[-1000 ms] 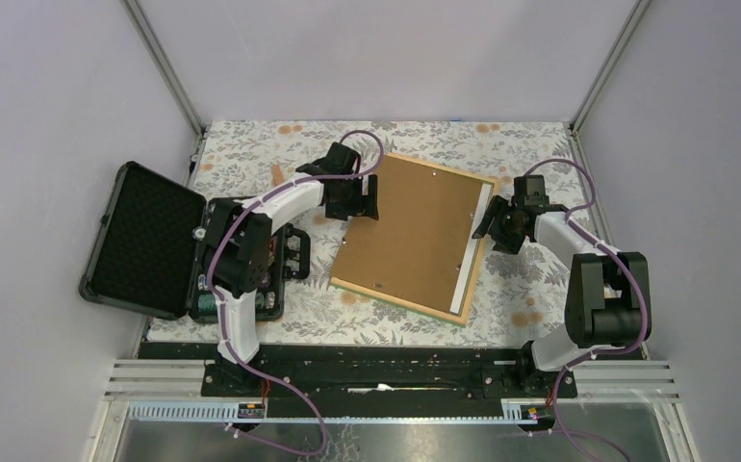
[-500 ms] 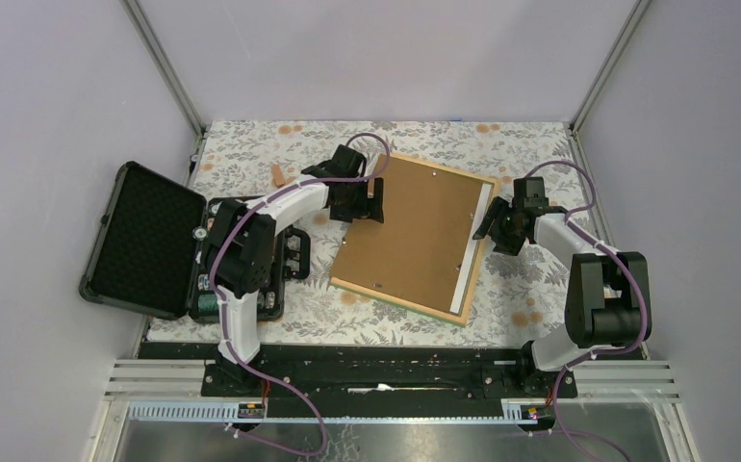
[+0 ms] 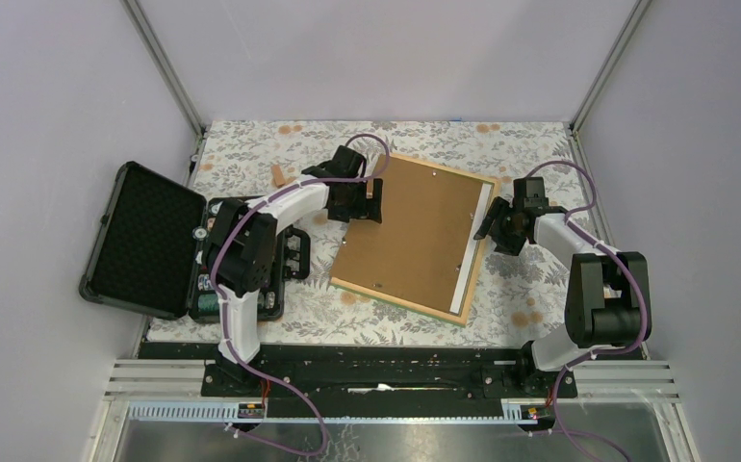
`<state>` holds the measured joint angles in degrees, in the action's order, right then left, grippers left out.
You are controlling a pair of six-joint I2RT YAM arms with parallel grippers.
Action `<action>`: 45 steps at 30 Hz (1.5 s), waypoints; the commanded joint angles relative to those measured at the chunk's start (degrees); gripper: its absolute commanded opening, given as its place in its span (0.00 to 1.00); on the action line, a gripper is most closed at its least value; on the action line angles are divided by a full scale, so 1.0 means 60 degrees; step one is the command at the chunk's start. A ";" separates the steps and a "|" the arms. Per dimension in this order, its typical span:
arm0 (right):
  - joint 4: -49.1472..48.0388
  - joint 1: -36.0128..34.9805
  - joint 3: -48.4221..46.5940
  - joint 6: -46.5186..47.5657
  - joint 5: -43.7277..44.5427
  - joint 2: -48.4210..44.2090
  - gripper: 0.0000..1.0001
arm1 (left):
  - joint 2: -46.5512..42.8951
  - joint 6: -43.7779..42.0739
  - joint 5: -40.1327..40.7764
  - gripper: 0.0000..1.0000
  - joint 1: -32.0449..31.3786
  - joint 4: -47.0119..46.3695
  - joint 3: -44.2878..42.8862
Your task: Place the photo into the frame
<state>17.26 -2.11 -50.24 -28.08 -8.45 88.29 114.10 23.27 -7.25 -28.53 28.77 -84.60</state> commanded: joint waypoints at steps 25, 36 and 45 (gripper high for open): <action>-0.0279 0.0029 0.0088 0.0042 -0.0073 0.0498 0.65 | -0.0348 -0.0226 0.0151 0.94 -0.0653 -0.0291 -0.0083; -0.1496 0.0012 0.0837 -0.0578 -0.1124 0.1040 0.60 | -0.0506 -0.0346 0.0175 0.94 -0.1310 -0.0599 0.0084; -0.1732 0.0015 0.0911 -0.0695 -0.1423 0.0936 0.60 | -0.0889 -0.0538 0.1024 0.94 -0.1901 -0.0590 0.0152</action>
<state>9.04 -1.02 -46.96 -30.52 -12.69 92.44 114.39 20.69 -1.17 -35.57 29.54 -83.74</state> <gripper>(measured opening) 0.600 0.945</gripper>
